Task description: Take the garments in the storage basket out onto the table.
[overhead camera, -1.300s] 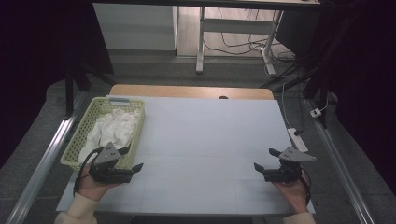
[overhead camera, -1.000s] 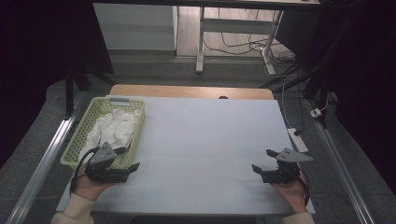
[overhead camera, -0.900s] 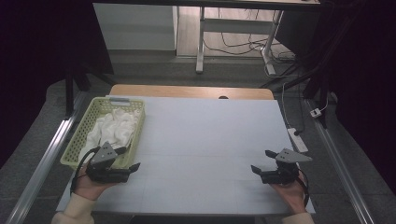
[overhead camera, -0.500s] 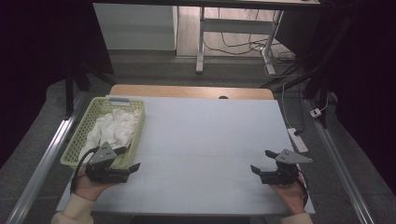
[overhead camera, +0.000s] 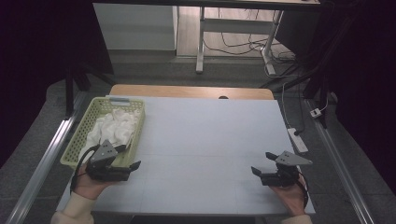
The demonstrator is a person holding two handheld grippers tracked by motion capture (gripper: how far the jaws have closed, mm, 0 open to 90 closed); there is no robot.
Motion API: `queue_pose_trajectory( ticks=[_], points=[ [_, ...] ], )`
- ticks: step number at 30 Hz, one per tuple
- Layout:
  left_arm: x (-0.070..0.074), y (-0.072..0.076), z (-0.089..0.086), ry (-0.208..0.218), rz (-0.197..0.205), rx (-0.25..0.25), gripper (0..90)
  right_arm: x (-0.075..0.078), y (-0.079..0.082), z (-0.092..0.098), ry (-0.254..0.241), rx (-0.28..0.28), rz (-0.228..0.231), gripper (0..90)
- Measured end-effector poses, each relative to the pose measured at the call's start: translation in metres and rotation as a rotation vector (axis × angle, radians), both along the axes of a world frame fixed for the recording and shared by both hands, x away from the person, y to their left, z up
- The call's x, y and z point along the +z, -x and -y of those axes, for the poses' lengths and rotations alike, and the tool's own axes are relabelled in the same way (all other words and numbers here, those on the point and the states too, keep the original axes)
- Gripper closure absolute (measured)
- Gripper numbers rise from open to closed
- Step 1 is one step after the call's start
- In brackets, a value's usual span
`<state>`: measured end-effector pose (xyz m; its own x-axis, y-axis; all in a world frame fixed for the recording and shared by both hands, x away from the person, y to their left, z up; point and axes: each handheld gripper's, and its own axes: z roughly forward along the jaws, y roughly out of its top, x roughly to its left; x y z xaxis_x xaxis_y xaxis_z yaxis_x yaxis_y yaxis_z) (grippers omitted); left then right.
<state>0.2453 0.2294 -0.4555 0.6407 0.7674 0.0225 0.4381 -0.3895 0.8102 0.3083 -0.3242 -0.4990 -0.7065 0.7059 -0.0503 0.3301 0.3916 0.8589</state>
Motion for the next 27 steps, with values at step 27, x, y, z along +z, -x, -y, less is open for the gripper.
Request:
queue_pose_trajectory(
  ticks=[27],
  points=[
    [0.036,-0.051,-0.019,0.040,-0.048,0.053,21.4,-0.002,0.002,0.001,-0.023,-0.003,-0.017,16.2]
  ],
)
